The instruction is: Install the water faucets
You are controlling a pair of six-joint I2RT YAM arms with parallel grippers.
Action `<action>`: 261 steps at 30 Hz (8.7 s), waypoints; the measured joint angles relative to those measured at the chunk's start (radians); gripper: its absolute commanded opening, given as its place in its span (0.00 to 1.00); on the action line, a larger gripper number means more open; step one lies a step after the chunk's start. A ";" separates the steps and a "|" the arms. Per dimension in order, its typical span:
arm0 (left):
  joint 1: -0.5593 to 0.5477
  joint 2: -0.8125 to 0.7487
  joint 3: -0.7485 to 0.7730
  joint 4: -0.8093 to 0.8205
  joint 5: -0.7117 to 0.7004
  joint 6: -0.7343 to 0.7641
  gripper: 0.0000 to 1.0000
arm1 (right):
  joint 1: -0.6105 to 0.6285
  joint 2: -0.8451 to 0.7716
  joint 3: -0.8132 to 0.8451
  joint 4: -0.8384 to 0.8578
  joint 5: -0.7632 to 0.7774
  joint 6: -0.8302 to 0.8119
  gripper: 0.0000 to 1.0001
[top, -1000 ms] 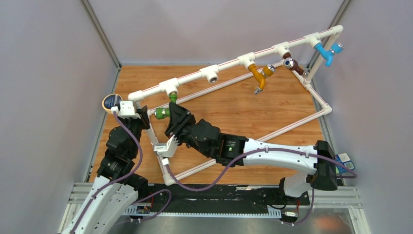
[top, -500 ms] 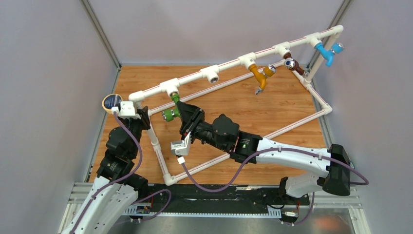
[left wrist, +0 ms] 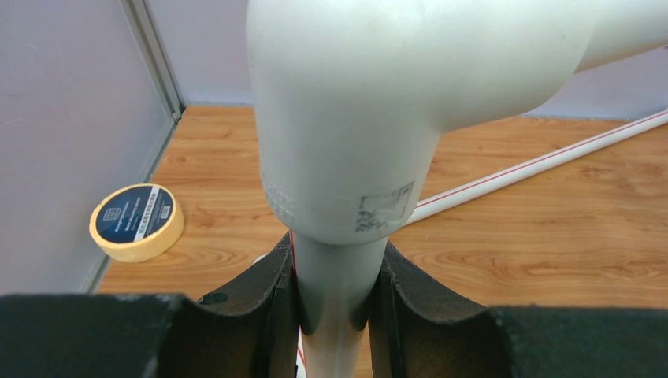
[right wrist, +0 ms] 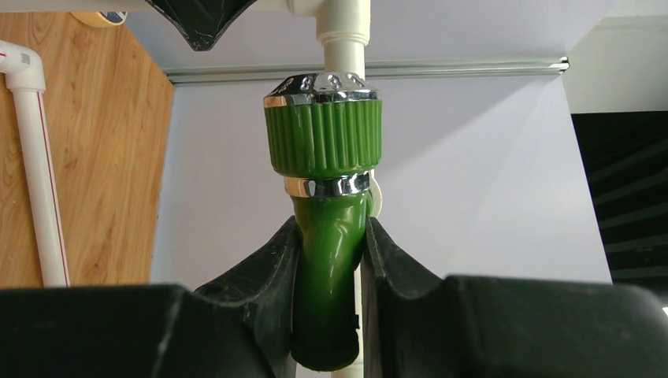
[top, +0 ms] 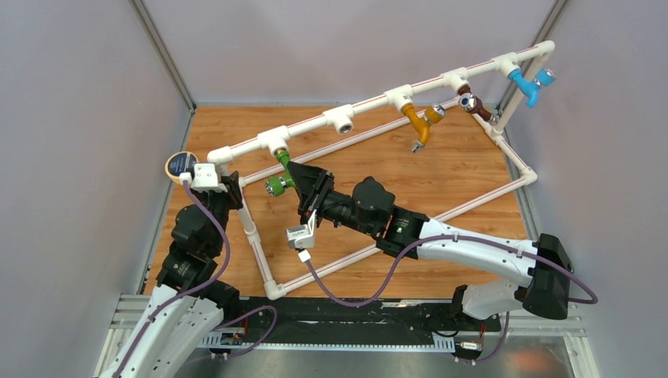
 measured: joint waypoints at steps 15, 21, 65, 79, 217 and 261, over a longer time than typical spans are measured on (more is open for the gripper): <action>0.001 0.004 0.000 0.009 -0.014 -0.004 0.00 | 0.003 0.022 0.033 -0.026 0.037 -0.023 0.00; 0.001 0.006 0.000 0.011 -0.015 -0.004 0.00 | 0.014 0.030 0.040 -0.034 0.078 -0.030 0.00; 0.001 0.002 0.000 0.006 -0.001 0.001 0.00 | 0.029 0.074 0.126 -0.117 0.089 -0.034 0.00; 0.001 -0.001 0.000 0.005 -0.007 0.000 0.00 | -0.044 0.039 0.068 -0.065 0.018 -0.058 0.00; -0.034 -0.115 -0.063 0.222 1.172 -0.289 0.00 | -0.207 -0.138 -0.147 0.096 -0.854 1.197 0.08; -0.032 -0.156 -0.134 0.406 1.178 -0.307 0.00 | -0.222 -0.122 -0.137 0.122 -0.908 1.317 0.42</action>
